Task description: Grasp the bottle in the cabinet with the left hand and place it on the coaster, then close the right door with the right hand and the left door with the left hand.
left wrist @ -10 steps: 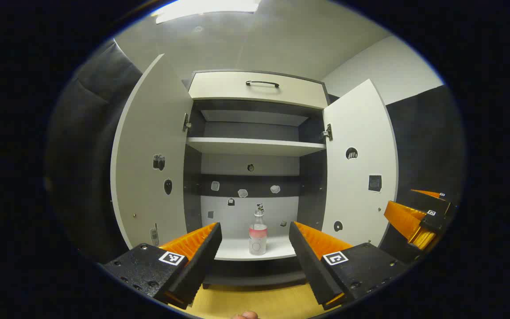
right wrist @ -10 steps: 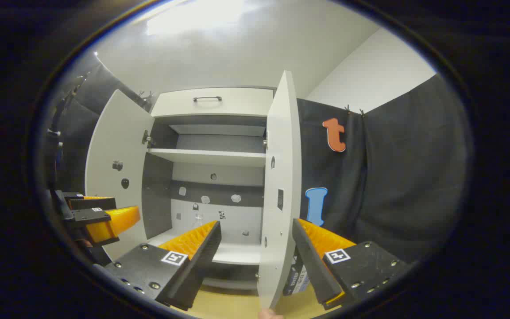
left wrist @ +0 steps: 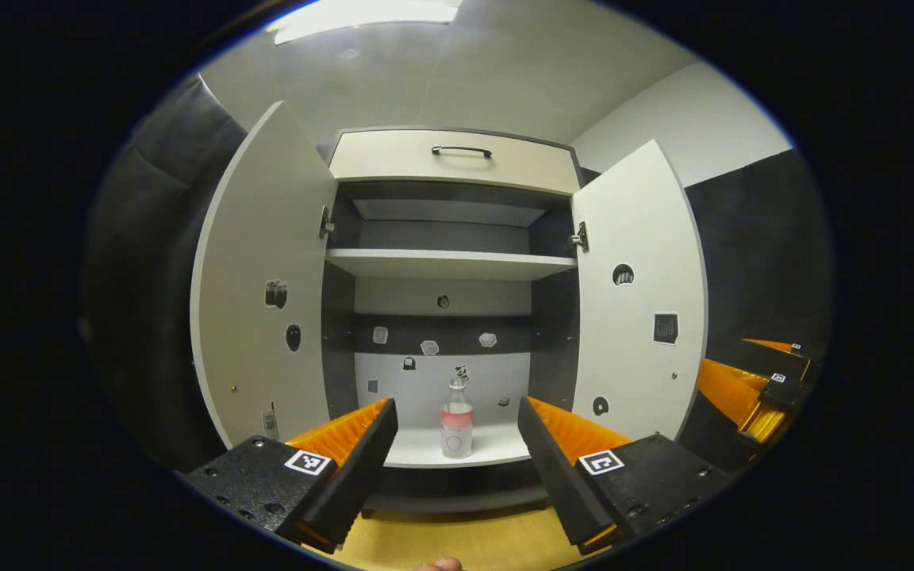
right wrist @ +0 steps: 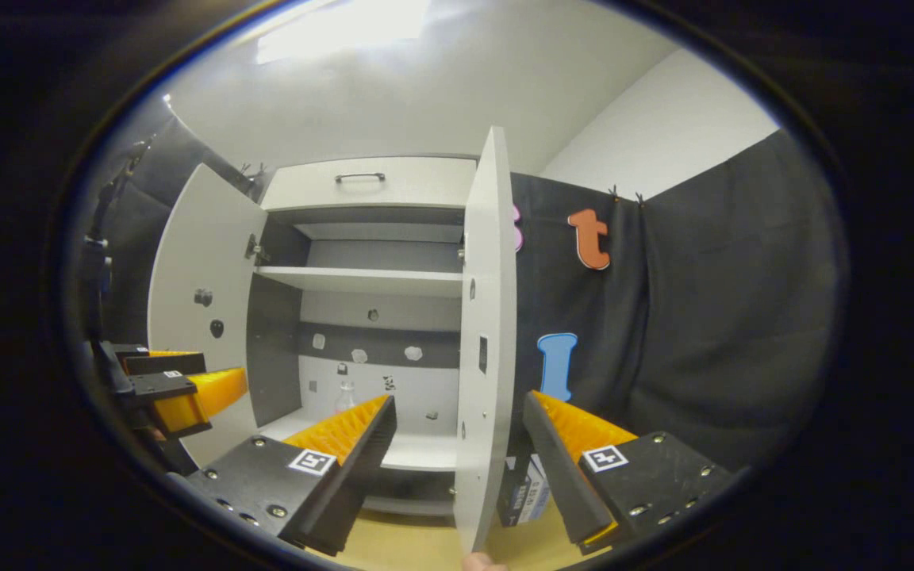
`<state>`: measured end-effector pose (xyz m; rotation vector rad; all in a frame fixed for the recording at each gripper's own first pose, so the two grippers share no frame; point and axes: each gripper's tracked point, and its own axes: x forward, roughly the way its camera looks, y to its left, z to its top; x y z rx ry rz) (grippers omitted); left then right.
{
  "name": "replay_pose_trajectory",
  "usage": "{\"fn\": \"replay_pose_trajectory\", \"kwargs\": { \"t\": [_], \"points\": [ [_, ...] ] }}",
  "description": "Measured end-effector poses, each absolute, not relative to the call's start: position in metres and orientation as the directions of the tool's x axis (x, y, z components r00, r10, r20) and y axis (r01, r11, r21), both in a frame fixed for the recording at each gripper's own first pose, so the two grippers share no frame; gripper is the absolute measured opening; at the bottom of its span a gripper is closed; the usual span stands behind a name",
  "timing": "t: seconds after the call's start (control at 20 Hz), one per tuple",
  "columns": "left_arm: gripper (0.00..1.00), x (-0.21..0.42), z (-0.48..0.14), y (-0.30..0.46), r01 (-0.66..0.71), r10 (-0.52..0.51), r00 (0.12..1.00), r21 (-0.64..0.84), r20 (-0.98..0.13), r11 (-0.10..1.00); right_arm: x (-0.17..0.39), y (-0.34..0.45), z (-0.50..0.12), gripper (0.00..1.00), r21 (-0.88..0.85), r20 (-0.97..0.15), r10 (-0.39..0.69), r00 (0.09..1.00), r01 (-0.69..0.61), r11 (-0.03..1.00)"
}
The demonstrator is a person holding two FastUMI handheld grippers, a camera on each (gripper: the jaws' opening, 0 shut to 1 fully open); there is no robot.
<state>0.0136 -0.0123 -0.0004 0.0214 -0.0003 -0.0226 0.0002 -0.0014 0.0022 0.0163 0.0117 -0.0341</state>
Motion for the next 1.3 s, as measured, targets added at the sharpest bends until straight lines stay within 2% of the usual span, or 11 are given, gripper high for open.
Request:
{"fn": "replay_pose_trajectory", "kwargs": {
  "t": [0.15, 0.35, 0.75, 0.9, 1.25, 1.3],
  "points": [
    [0.95, 0.041, -0.01, -0.017, 0.043, -0.043, 0.999, 0.021, -0.013, 0.999, 0.0, -0.003, 0.002, 0.97, 0.016, -0.017, -0.054, 0.998, 0.054, 0.998],
    [0.98, 0.104, -0.032, -0.017, 0.054, -0.053, 0.998, 0.009, -0.044, 0.999, 0.0, -0.012, 0.004, 0.95, 0.0, -0.009, -0.126, 0.992, 0.126, 0.992],
    [0.98, 0.23, -0.111, -0.018, 0.028, -0.03, 0.986, -0.02, -0.163, 0.999, -0.008, -0.072, 0.012, 0.97, -0.063, -0.007, -0.377, 0.926, 0.376, 0.925],
    [0.98, 0.267, -0.137, -0.013, 0.005, -0.011, 0.982, -0.029, -0.191, 1.0, -0.015, -0.089, 0.011, 0.95, -0.087, -0.015, -0.445, 0.896, 0.442, 0.893],
    [0.98, 0.306, -0.179, -0.004, -0.007, -0.001, 0.966, -0.029, -0.258, 1.0, -0.021, -0.1, 0.004, 0.96, -0.135, -0.03, -0.487, 0.873, 0.479, 0.867],
    [0.84, 0.308, -0.178, -0.003, -0.017, 0.01, 0.969, -0.027, -0.248, 0.999, -0.021, -0.1, 0.004, 0.96, -0.135, -0.031, -0.484, 0.875, 0.476, 0.869]
  ]
}}
